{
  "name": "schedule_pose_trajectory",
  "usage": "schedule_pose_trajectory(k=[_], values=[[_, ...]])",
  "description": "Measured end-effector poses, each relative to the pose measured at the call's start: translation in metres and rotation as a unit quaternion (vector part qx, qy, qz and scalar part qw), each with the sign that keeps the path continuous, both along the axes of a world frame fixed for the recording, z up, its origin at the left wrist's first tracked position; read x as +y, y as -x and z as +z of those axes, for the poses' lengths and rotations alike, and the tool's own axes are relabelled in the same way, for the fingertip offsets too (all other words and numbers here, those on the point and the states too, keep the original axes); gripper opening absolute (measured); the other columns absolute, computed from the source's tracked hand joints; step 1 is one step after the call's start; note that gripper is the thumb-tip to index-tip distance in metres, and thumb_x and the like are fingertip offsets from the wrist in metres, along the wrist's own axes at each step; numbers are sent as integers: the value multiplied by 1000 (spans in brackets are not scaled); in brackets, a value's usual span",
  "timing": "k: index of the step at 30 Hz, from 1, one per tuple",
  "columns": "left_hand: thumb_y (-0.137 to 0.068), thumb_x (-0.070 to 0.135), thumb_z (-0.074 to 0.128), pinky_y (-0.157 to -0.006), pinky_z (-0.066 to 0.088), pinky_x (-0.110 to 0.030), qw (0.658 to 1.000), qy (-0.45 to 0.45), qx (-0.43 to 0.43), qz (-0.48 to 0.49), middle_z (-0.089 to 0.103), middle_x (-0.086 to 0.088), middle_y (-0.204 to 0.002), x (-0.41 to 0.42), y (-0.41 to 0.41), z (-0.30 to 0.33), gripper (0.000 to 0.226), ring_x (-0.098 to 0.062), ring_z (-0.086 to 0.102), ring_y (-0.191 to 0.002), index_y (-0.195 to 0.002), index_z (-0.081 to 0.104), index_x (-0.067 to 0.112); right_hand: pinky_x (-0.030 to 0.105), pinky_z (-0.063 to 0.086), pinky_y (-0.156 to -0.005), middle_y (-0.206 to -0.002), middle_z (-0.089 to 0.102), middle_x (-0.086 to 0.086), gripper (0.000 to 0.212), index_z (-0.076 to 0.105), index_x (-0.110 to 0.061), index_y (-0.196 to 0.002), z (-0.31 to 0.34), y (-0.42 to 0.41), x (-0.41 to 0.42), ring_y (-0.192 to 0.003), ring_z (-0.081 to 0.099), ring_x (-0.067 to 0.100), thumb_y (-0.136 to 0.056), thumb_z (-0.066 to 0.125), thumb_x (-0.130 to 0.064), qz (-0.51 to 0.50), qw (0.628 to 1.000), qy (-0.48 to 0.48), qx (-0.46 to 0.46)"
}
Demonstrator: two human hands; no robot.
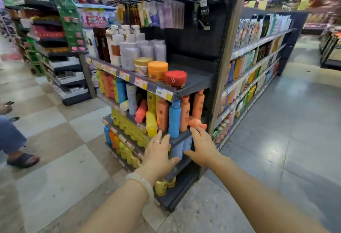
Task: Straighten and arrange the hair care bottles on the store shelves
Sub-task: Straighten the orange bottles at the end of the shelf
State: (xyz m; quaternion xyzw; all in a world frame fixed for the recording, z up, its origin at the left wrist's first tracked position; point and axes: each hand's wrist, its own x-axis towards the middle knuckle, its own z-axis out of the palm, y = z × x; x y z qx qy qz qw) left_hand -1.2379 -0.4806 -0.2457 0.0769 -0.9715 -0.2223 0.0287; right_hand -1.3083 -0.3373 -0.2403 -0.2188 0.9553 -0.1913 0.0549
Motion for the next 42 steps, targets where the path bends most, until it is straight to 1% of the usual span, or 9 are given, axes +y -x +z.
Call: schedule_pose_trajectory(k=[3, 7, 15, 22, 26, 29, 32, 37, 42], values=[[-84, 46, 60, -117, 16, -36, 999, -8, -15, -28, 1, -5, -158, -5, 70, -20, 83, -24, 5, -144, -147, 13, 20, 41, 32, -110, -150, 23, 9, 81, 18, -17, -144, -22, 71, -4, -138, 24, 32, -81, 66, -33, -36, 999, 7, -5], [-86, 43, 58, -117, 13, -35, 995, -16, -46, -83, 0, -6, -158, 3, 146, -47, 80, -22, 2, -145, -147, 12, 19, 39, 21, -114, -156, 12, 14, 82, 15, -15, -146, -46, 151, 1, -144, 14, 31, -83, 65, -32, -79, 997, 4, -21], [-86, 39, 58, -117, 15, -37, 994, -12, -67, -90, 5, -4, -157, 31, 261, -102, 78, -24, 11, -144, -146, 13, 21, 41, 23, -114, -153, 21, 15, 80, 19, -15, -145, -92, 292, 27, -142, 19, 32, -82, 63, -34, -62, 997, -5, -46], [-91, 32, 52, -117, 15, -35, 991, -59, -115, 44, 1, -2, -158, 72, 329, -155, 71, -19, 6, -145, -147, 10, 19, 34, 39, -101, -148, 33, 8, 65, 25, -20, -145, -145, 410, 38, -130, 40, 30, -85, 48, -7, 121, 989, -54, -67], [-93, 24, 48, -115, 12, -27, 986, -50, -67, 143, -6, 2, -157, 94, 344, -173, 70, -16, 5, -145, -147, 4, 20, 36, 39, -104, -148, 37, 8, 66, 27, -21, -145, -172, 442, 46, -131, 41, 30, -85, 47, 2, 325, 942, -86, -19], [-69, 16, 76, -107, 29, -24, 985, -15, -31, 171, 18, 2, -153, 98, 349, -189, 93, -20, 34, -137, -145, 22, 13, 41, 50, -94, -143, 45, 13, 84, 32, -17, -143, -193, 453, 49, -123, 52, 34, -69, 65, 5, 423, 904, -50, 36], [-36, 16, 92, -95, 43, -28, 987, 53, 5, 151, 52, -5, -137, 90, 350, -213, 112, -19, 51, -123, -134, 38, 11, 39, 51, -92, -139, 50, 14, 96, 34, -16, -140, -208, 457, 46, -120, 56, 31, -56, 78, 0, 488, 870, -9, 68], [-45, 9, 90, -95, 44, -37, 983, 70, 77, 152, 56, -8, -132, 85, 358, -228, 100, -13, 38, -123, -131, 38, 11, 41, 50, -96, -139, 51, 11, 55, 37, -15, -137, -215, 455, 27, -127, 49, 27, -82, 42, -9, 530, 838, 44, 122], [-52, 0, 87, -108, 24, -20, 974, 18, 139, 180, 55, -11, -131, 90, 361, -235, 91, -14, 39, -123, -129, 40, 10, 41, 47, -99, -134, 55, 11, 58, 41, -13, -132, -216, 462, 21, -129, 38, 23, -74, 41, -10, 549, 821, 68, 138]])
